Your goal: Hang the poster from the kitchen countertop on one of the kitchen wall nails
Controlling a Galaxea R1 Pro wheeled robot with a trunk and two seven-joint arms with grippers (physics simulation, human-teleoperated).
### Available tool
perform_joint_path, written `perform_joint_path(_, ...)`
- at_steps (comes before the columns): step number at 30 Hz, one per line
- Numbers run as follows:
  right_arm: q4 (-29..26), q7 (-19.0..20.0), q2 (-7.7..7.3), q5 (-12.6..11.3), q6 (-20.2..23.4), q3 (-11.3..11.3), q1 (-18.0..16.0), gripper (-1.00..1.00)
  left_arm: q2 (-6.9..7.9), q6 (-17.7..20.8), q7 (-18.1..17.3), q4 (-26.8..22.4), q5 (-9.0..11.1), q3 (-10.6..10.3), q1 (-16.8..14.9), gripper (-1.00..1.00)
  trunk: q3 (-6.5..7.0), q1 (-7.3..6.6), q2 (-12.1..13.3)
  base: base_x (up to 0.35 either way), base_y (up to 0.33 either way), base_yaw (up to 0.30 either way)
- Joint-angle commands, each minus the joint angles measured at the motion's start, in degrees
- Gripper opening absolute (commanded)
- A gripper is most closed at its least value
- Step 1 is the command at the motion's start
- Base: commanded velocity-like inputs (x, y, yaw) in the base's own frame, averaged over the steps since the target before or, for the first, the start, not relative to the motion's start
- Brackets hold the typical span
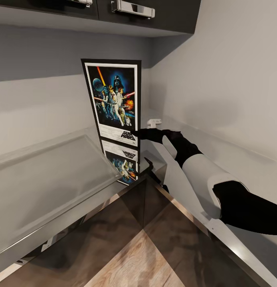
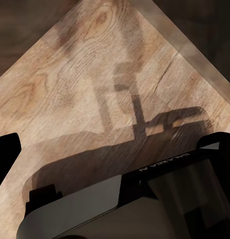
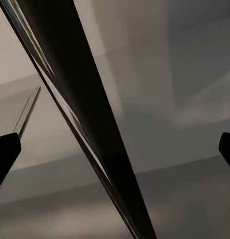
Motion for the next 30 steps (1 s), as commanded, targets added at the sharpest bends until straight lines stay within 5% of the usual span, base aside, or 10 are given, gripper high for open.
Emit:
perform_joint_path(1, -0.1, -0.1, 0.00, -0.5, 0.3, 0.2, 0.0, -1.00, -0.03, -0.2, -0.3, -0.1, -0.3, 0.2, 0.0, 1.00, -0.04, 0.00, 0.0, 0.000, 0.000, 0.000)
perform_joint_path(30, -0.1, -0.1, 0.00, -0.5, 0.3, 0.2, 0.0, -1.00, -0.03, -0.2, -0.3, -0.1, -0.3, 0.3, 0.0, 1.00, -0.04, 0.00, 0.0, 0.000, 0.000, 0.000)
